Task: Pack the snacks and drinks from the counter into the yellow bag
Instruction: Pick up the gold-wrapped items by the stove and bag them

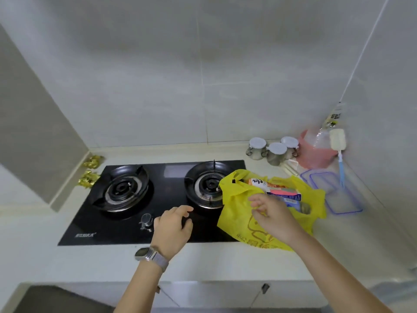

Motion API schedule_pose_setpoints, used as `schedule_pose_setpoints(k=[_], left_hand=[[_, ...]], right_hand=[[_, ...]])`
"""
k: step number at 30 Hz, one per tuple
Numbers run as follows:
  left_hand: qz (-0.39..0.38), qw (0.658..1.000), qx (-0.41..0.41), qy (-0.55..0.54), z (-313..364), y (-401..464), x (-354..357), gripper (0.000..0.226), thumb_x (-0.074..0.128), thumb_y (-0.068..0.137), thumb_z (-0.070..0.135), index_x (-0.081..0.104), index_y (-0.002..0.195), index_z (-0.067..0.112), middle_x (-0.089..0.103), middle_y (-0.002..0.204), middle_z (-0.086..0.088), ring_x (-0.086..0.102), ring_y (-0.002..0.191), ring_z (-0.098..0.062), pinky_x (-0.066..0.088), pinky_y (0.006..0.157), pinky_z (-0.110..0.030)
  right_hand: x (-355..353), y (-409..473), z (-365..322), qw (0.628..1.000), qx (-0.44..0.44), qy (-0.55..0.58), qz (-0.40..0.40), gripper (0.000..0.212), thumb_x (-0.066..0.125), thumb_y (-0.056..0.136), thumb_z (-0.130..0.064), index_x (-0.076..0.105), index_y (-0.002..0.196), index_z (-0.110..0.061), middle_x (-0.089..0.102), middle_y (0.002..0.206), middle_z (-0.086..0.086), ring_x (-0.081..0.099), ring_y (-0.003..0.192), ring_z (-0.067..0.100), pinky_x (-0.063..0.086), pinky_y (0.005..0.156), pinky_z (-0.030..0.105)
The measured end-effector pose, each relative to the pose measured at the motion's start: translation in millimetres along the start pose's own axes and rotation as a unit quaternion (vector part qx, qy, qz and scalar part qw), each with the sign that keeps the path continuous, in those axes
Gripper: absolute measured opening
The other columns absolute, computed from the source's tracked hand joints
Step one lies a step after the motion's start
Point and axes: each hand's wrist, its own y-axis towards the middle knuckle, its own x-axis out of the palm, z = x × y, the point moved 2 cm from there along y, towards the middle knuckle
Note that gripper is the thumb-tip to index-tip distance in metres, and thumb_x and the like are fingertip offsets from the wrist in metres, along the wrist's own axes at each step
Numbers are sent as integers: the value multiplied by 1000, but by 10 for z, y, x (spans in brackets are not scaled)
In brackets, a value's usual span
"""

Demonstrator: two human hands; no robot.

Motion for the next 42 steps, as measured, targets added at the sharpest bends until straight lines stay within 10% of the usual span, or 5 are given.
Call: schedule_pose_setpoints(k=[28, 42], left_hand=[[15, 998, -43, 43, -2825, 145, -1624, 35, 47, 86, 29, 52, 121, 31, 61, 111, 13, 54, 108, -12, 39, 92, -31], [106, 974, -195, -34, -3960, -824, -2081, 35, 51, 86, 24, 53, 121, 24, 59, 111, 6, 52, 106, -15, 42, 93, -30]], right_hand=[[2469, 856, -2189, 993, -64, -51, -80, 30, 57, 87, -17, 59, 112, -33, 61, 102, -15, 55, 95, 3, 38, 67, 9], [3640, 1081, -3133, 963, -164, -59, -203, 30, 60, 87, -18, 60, 114, -30, 61, 101, -16, 56, 97, 2, 45, 84, 16]])
